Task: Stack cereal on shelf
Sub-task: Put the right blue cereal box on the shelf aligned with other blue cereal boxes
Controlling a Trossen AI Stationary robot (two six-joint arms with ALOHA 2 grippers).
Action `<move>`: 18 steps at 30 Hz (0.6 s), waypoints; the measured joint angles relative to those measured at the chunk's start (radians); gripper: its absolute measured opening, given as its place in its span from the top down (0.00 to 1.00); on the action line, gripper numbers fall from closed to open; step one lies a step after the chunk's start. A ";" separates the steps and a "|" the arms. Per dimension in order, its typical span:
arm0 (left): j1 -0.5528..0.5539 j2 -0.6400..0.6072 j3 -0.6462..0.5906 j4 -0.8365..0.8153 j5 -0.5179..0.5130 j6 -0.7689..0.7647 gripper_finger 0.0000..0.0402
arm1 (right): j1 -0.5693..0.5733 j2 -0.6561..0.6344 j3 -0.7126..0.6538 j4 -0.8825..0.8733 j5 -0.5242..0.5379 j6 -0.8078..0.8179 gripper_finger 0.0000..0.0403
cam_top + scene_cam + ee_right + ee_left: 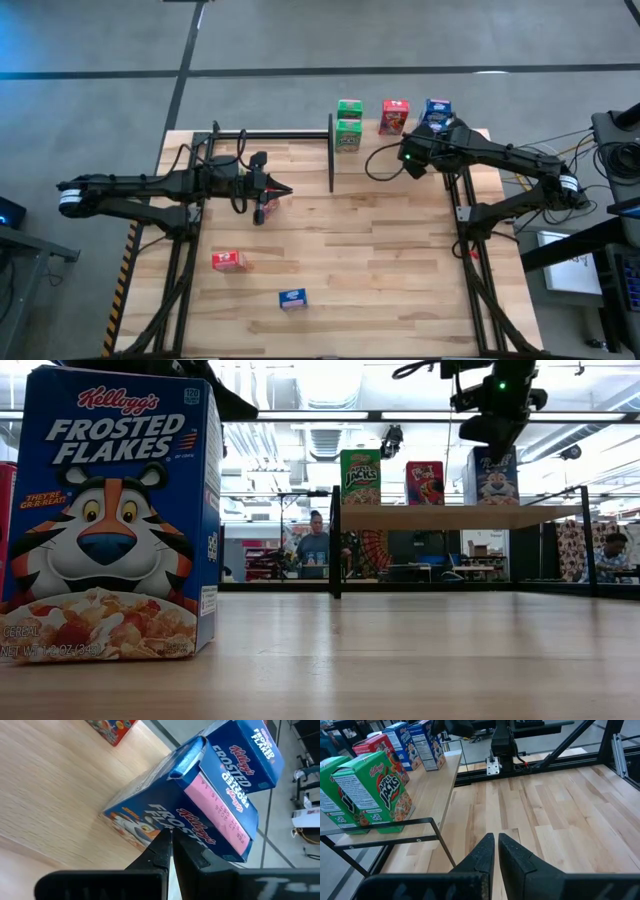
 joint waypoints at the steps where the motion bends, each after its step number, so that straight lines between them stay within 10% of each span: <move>1: 0.000 0.000 0.000 0.000 0.000 0.000 0.98 | 0.000 0.000 0.000 -0.003 0.000 0.000 0.98; 18: 0.000 0.000 0.000 -0.001 0.000 0.000 0.98 | 0.000 -0.003 -0.152 0.035 -0.090 -0.010 0.98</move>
